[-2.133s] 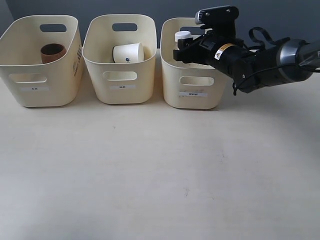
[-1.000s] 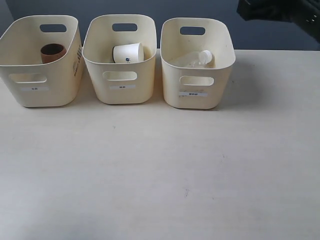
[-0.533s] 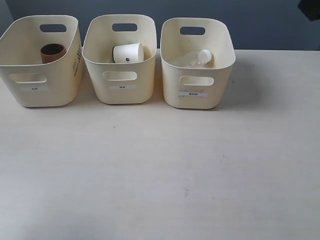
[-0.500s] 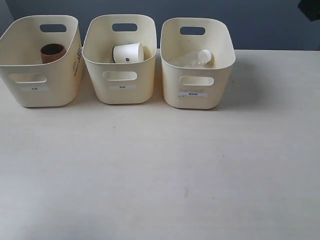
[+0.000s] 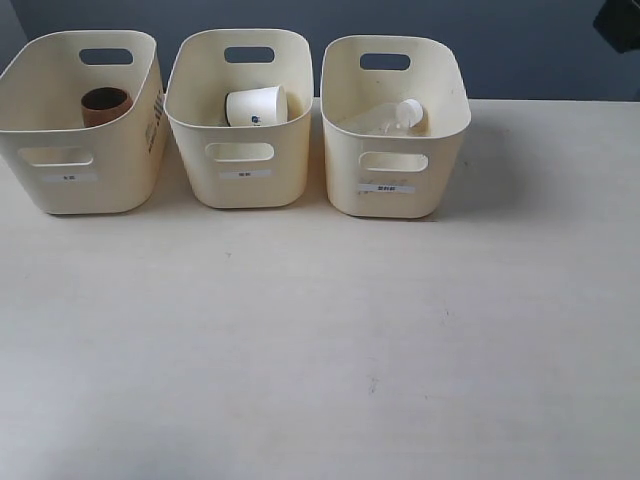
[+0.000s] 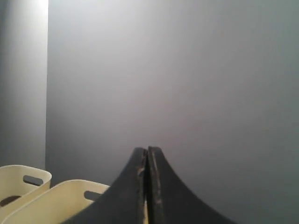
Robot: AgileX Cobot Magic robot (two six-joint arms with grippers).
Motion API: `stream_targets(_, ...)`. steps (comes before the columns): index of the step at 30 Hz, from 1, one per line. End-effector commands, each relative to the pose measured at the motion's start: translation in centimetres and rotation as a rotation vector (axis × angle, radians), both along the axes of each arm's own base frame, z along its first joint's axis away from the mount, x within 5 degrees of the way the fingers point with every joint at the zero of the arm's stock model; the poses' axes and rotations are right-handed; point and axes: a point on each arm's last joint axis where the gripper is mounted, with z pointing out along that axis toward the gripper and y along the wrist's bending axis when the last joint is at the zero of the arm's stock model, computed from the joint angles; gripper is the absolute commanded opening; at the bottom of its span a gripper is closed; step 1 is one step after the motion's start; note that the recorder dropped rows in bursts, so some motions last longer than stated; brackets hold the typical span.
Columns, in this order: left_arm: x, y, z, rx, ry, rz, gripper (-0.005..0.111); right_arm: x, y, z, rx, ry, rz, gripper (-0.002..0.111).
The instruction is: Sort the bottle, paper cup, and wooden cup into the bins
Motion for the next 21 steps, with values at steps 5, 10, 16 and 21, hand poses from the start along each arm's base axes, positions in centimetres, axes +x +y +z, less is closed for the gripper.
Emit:
stream_targets(5,0.0,0.0,0.1,-0.003,-0.011,-0.001,0.0,-3.9,-6.6,-2.7,-0.007,0.427,-0.329,0.0)
stream_targets(10,0.0,0.0,0.1,-0.003,-0.011,-0.001,0.0,-8.1,-8.8,-7.4,0.07,0.203,-0.507,0.0)
stream_targets(16,0.0,0.0,0.1,-0.003,-0.011,-0.001,0.0,-9.2,-9.3,-13.4,0.062,0.23,-0.578,0.0)
stream_targets(21,0.0,0.0,0.1,-0.003,-0.011,-0.001,0.0,-10.4,-9.2,-13.9,0.072,0.149,-0.577,0.0)
